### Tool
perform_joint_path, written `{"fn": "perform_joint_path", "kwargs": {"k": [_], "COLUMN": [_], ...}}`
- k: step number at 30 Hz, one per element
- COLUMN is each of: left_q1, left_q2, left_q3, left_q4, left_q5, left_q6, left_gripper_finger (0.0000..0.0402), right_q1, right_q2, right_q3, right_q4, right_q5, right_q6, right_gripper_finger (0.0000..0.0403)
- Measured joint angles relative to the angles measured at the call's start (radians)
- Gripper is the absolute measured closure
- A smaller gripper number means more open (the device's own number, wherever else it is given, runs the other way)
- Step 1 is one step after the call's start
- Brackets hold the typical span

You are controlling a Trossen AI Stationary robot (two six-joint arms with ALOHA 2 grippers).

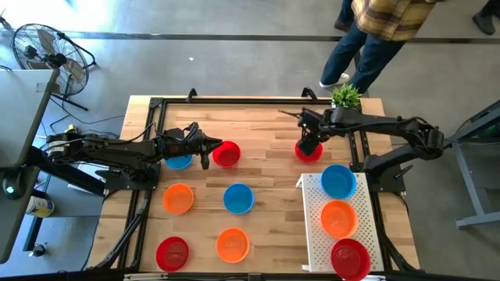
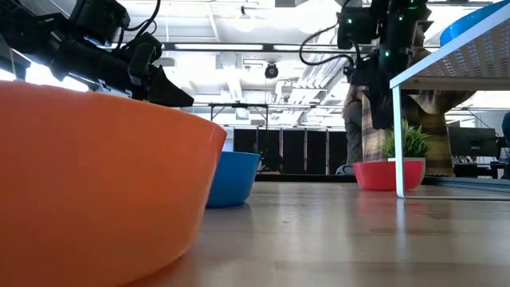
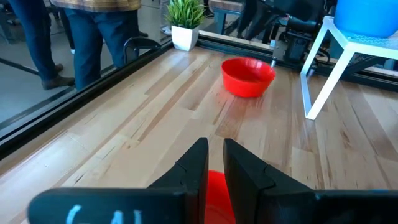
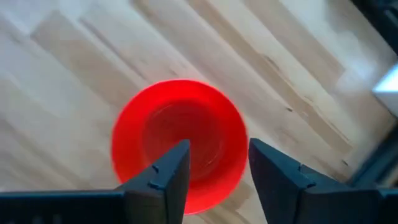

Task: Pick & Place Mini bowls
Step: Stack the red bowl on top of the other red bowl on the shelf

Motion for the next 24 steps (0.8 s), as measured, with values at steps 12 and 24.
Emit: {"fn": "perform_joint_path", "kwargs": {"k": [12, 24], "left_q1": [0.000, 0.000], "left_q2": [0.000, 0.000], "left_q3": [0.000, 0.000], "left_q4": [0.000, -0.005], "left_q5": [0.000, 0.000], "left_q6": [0.000, 0.000], "left_gripper_finger": [0.0356, 0.0356], "right_q1": [0.133, -0.098], "right_q2": [0.070, 0.031], "right_q3": [-0.008, -0.107], "right_q4": [0.133, 0.027], "right_q5": [-0.068, -0.044], "right_q6": [0.141, 0.002], "right_gripper_finger": [0.0248, 0.0249]}}
